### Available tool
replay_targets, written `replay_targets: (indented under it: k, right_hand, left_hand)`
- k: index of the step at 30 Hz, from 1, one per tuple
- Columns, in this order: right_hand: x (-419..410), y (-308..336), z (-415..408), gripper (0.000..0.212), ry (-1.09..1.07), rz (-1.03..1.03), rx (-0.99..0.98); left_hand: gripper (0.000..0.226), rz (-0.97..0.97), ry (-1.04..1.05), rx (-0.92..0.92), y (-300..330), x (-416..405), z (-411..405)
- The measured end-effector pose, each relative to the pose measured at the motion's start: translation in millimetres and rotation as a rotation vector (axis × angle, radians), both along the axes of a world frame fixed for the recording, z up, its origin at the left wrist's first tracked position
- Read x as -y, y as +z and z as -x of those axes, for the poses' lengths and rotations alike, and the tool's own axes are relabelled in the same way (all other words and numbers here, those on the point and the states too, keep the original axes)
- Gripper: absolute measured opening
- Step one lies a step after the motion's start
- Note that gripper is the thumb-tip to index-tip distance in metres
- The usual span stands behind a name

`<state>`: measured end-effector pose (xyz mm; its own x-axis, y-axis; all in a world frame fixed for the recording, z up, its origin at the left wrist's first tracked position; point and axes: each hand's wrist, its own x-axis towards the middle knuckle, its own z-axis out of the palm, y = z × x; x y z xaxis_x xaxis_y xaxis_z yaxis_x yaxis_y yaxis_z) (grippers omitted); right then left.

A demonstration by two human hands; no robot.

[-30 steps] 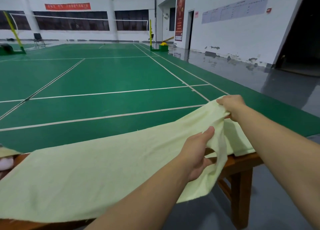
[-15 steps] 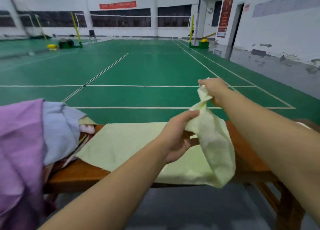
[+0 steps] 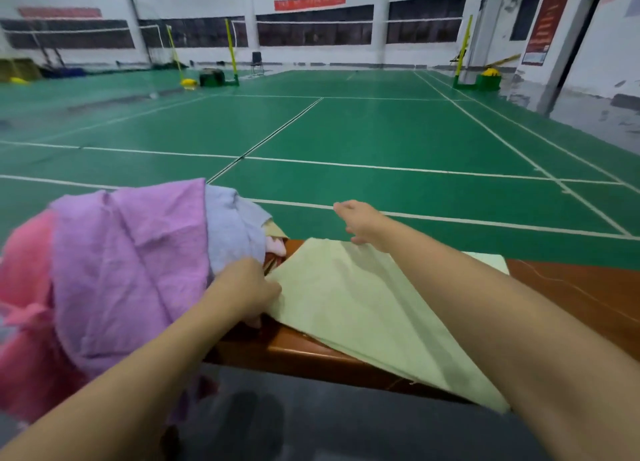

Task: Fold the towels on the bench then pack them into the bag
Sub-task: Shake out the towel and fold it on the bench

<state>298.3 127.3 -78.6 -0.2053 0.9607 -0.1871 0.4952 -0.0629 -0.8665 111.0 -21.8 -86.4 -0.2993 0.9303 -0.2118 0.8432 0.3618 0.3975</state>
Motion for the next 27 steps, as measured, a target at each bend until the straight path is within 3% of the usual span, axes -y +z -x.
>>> replay_targets:
  k: [5, 6, 8, 9, 10, 13, 17, 20, 23, 27]
  right_hand:
    - [10.0, -8.7, -55.7, 0.047, -0.065, -0.155, 0.152]
    - [12.5, -8.1, -72.6, 0.043, -0.106, -0.209, 0.191]
    - [19.3, -10.0, -107.8, 0.036, -0.181, -0.272, 0.276]
    - [24.6, -12.1, -124.0, 0.033, -0.211, -0.285, 0.331]
    - [31.2, -14.8, -139.0, 0.03, -0.24, -0.302, 0.391]
    - [57.8, -22.1, -175.1, 0.028, -0.343, -0.283, 0.624]
    - [95.2, -18.7, -211.3, 0.057, -0.363, -0.01, 0.953]
    - [107.9, -20.3, -226.5, 0.066, -0.377, 0.089, 0.932]
    - [110.2, -15.7, -223.2, 0.057, -0.323, 0.087, 0.838]
    - [106.0, -14.7, -231.0, 0.044, -0.281, 0.135, 0.613]
  left_hand:
    - [0.024, 0.064, -0.147, -0.49, 9.5, -6.4, -15.1]
    - [0.024, 0.028, -0.195, -0.604, 15.2, -9.6, -18.9]
    - [0.01, -0.13, -0.197, -0.665, 26.4, -23.0, -30.6]
    - [0.007, -0.209, -0.188, -0.63, 32.3, -33.3, -39.0]
    - [0.019, -0.254, -0.162, -0.552, 35.7, -46.0, -47.9]
    - [0.03, -0.202, -0.161, -0.281, 32.7, -80.0, -66.0]
    - [0.04, -0.076, -0.093, -0.191, 6.0, -101.1, -60.5]
    - [0.05, -0.028, -0.031, -0.116, 7.6, -106.8, -59.7]
    - [0.07, 0.028, 0.022, -0.045, 8.2, -111.3, -62.6]
    - [0.061, -0.001, 0.089, 0.172, -7.5, -109.4, -59.0]
